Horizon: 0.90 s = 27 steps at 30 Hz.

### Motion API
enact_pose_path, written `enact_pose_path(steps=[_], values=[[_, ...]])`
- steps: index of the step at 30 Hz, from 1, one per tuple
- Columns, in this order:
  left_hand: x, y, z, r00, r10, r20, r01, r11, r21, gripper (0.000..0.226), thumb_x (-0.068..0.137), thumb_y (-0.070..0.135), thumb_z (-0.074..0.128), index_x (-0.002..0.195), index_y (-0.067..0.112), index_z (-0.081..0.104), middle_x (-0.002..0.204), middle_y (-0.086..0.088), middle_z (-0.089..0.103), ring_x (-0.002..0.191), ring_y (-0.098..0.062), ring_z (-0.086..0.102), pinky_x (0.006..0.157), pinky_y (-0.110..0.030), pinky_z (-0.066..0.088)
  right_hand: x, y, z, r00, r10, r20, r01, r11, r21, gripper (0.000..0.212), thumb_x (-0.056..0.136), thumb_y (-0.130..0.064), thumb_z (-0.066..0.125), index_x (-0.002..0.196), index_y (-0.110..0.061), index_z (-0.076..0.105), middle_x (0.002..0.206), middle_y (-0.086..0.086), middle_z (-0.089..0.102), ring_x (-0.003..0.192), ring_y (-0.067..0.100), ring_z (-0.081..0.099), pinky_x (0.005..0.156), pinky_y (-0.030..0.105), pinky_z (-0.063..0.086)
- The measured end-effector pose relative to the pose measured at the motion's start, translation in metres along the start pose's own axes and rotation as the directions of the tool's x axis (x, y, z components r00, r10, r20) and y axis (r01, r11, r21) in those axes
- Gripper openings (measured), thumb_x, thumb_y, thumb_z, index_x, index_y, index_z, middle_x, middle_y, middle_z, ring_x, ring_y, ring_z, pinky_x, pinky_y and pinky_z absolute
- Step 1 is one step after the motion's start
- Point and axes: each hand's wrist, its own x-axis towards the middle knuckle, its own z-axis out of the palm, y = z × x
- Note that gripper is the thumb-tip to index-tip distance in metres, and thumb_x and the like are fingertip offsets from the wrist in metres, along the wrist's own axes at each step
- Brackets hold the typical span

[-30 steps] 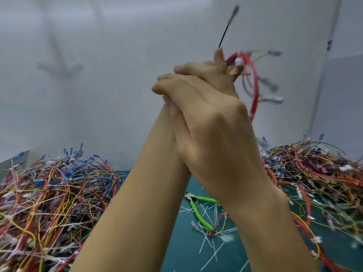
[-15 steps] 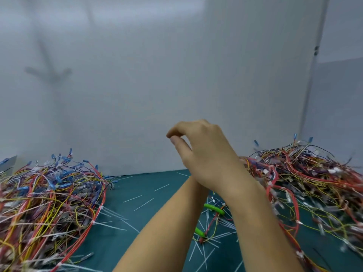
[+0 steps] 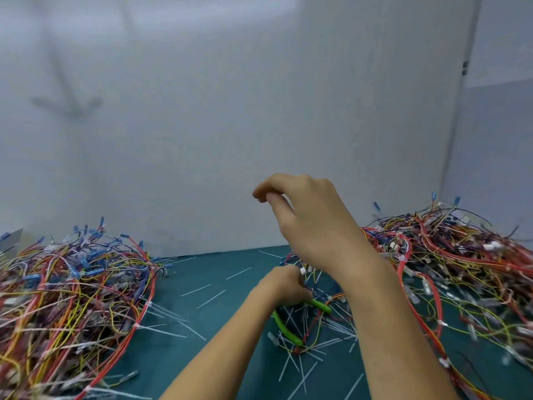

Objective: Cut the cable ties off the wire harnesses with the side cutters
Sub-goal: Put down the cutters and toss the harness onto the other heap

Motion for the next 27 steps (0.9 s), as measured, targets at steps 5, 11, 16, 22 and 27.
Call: enact_pose_path(steps=[5, 11, 16, 22, 27], values=[[-0.003, -0.024, 0.011, 0.999, -0.026, -0.023, 0.028, 0.997, 0.066, 0.032, 0.083, 0.012, 0.056, 0.115, 0.01, 0.052, 0.115, -0.011, 0.061, 0.109, -0.031, 0.057, 0.094, -0.046, 0.048, 0.007, 0.03, 0.025, 0.974, 0.225, 0.034, -0.226, 0.936, 0.271, 0.029, 0.097, -0.007, 0.046, 0.097, -0.02, 0.072, 0.091, -0.006, 0.075, 0.092, 0.013, 0.068, 0.086, 0.031, 0.053], [-0.013, -0.057, 0.0, 0.996, 0.039, -0.08, -0.027, 0.989, 0.143, 0.036, 0.077, -0.005, 0.049, 0.099, 0.015, 0.069, 0.107, -0.008, 0.069, 0.104, -0.028, 0.061, 0.084, -0.035, 0.051, -0.008, 0.098, 0.098, 0.759, 0.512, 0.403, -0.649, 0.64, 0.411, 0.027, 0.106, -0.022, 0.042, 0.115, -0.011, 0.064, 0.12, 0.008, 0.069, 0.109, 0.024, 0.064, 0.093, 0.033, 0.051], [-0.018, -0.092, -0.012, 0.984, -0.041, -0.174, 0.044, 0.999, 0.015, 0.04, 0.076, -0.008, 0.046, 0.092, 0.016, 0.074, 0.1, -0.006, 0.073, 0.097, -0.024, 0.065, 0.08, -0.027, 0.052, -0.034, 0.128, 0.141, 0.773, 0.527, 0.354, -0.634, 0.611, 0.475, 0.028, 0.105, -0.022, 0.045, 0.119, -0.009, 0.066, 0.12, 0.006, 0.068, 0.12, 0.02, 0.059, 0.105, 0.035, 0.045], [-0.018, -0.099, -0.01, 0.98, -0.008, -0.2, 0.008, 1.0, -0.001, 0.043, 0.071, -0.01, 0.046, 0.089, 0.017, 0.074, 0.095, -0.005, 0.073, 0.091, -0.023, 0.065, 0.072, -0.024, 0.05, -0.036, 0.151, 0.137, 0.848, 0.427, 0.313, -0.48, 0.87, 0.114, 0.032, 0.103, -0.037, 0.045, 0.116, -0.02, 0.068, 0.111, -0.003, 0.07, 0.106, 0.016, 0.06, 0.089, 0.03, 0.042], [-0.02, -0.107, -0.021, 0.927, -0.042, -0.372, 0.032, 0.999, -0.034, 0.04, 0.069, -0.013, 0.047, 0.088, 0.017, 0.065, 0.078, 0.003, 0.058, 0.083, -0.023, 0.059, 0.064, -0.026, 0.041, -0.046, 0.185, 0.113, 0.869, 0.416, 0.267, -0.41, 0.909, -0.079, 0.029, 0.104, -0.035, 0.045, 0.108, -0.019, 0.069, 0.104, -0.002, 0.071, 0.096, 0.017, 0.06, 0.079, 0.031, 0.04]])
